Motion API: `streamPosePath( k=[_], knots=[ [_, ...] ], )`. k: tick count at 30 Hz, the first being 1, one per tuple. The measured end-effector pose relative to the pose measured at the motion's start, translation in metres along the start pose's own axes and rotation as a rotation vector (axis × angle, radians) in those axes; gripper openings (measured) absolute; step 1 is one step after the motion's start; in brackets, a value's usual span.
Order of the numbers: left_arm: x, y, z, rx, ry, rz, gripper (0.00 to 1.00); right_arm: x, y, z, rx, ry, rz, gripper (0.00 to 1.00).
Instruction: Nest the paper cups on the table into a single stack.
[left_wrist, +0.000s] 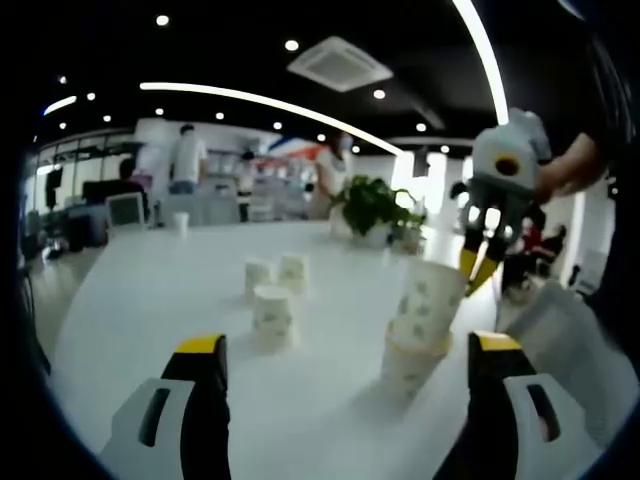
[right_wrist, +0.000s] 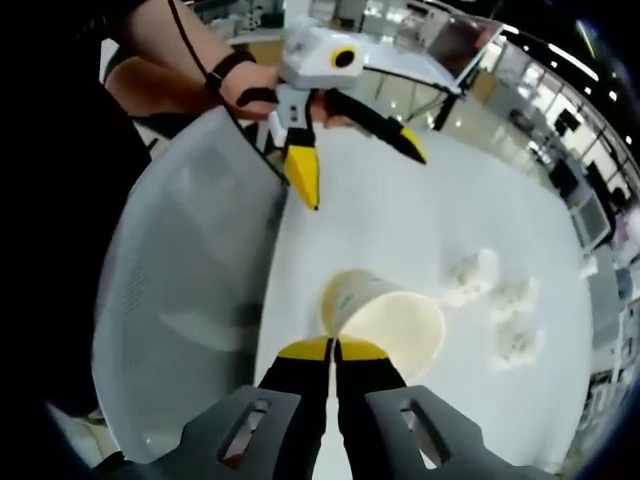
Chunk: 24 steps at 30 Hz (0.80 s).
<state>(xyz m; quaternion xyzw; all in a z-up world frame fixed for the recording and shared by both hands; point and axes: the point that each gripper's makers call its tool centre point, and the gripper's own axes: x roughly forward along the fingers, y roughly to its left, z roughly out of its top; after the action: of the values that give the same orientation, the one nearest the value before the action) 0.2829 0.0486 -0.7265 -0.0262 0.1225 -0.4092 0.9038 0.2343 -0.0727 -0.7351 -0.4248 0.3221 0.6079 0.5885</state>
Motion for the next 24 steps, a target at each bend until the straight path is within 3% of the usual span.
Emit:
streamPosePath(
  k=[16,24],
  knots=[
    [0.0040,0.0000,0.0025,0.002,-0.009,-0.003,0.98,0.0068,-0.0014,-0.0011,-0.023,0.006,0.012,0.00],
    [0.0045,0.0005,0.0026,-0.001,-0.008,-0.002,0.98,0.0072,-0.0040,0.0013,-0.020,-0.020,0.003,0.06]
  ],
)
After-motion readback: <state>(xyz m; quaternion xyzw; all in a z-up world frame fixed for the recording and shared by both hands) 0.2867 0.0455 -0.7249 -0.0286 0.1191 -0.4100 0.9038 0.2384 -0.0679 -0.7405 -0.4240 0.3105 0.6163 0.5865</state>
